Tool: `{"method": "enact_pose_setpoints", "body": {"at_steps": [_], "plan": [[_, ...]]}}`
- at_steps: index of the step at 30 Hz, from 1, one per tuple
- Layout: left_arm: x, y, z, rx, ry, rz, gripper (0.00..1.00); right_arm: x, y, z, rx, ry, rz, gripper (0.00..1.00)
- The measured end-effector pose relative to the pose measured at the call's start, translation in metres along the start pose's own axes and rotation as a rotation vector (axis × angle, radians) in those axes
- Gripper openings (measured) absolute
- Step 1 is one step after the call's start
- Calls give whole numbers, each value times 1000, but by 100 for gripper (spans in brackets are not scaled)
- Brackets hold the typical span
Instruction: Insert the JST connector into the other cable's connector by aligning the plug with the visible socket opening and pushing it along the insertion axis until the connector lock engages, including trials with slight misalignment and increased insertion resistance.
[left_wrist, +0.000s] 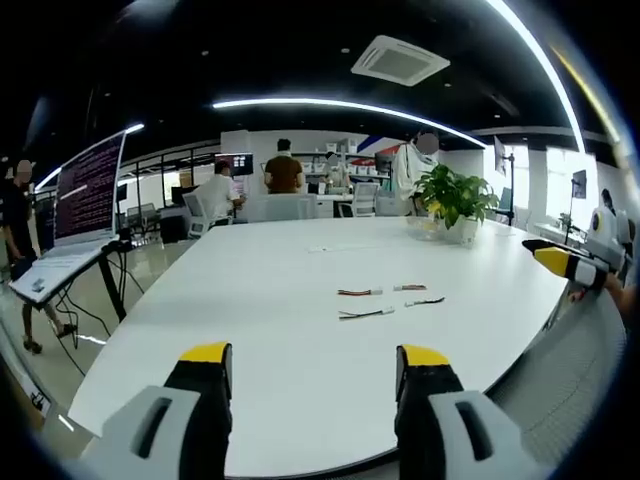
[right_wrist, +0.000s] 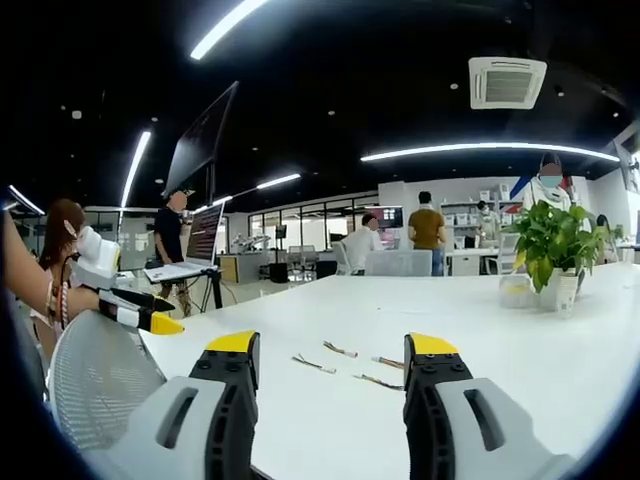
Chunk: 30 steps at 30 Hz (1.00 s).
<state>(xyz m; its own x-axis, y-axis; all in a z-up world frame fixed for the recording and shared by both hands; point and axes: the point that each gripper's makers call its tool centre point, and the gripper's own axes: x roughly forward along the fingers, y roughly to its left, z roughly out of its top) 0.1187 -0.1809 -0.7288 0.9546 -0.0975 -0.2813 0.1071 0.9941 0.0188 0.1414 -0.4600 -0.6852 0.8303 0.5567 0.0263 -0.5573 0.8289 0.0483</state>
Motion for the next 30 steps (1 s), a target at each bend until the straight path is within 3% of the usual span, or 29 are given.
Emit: {"method": "enact_pose_setpoints", "body": {"at_steps": [7, 9, 11, 12, 17, 19, 23, 26, 30], "plan": [[-2, -2, 6, -5, -42, -16, 65, -4, -6, 8, 8, -61, -40, 61], [-4, 1, 11, -13, -82, 2, 65, -3, -6, 9, 7, -67, -41, 62], [-8, 3, 24, -25, -170, 14, 66, -4, -3, 3, 3, -29, -23, 64], [-10, 3, 24, -32, -177, 12, 68, -4, -2, 4, 5, -33, -22, 66], [-4, 4, 22, -32, -146, 5, 72, 0, -2, 4, 8, -30, -20, 62], [-2, 5, 16, -26, -108, 7, 72, 0, -3, 2, 4, -20, -29, 61], [-4, 5, 20, -31, -140, -3, 72, 0, -1, 0, -1, -2, -16, 60], [-3, 5, 19, -29, -131, 1, 71, 0, 1, -3, -4, 18, -6, 57], [-3, 5, 20, -32, -134, -1, 68, -3, -4, 7, 10, -60, -32, 56]]}}
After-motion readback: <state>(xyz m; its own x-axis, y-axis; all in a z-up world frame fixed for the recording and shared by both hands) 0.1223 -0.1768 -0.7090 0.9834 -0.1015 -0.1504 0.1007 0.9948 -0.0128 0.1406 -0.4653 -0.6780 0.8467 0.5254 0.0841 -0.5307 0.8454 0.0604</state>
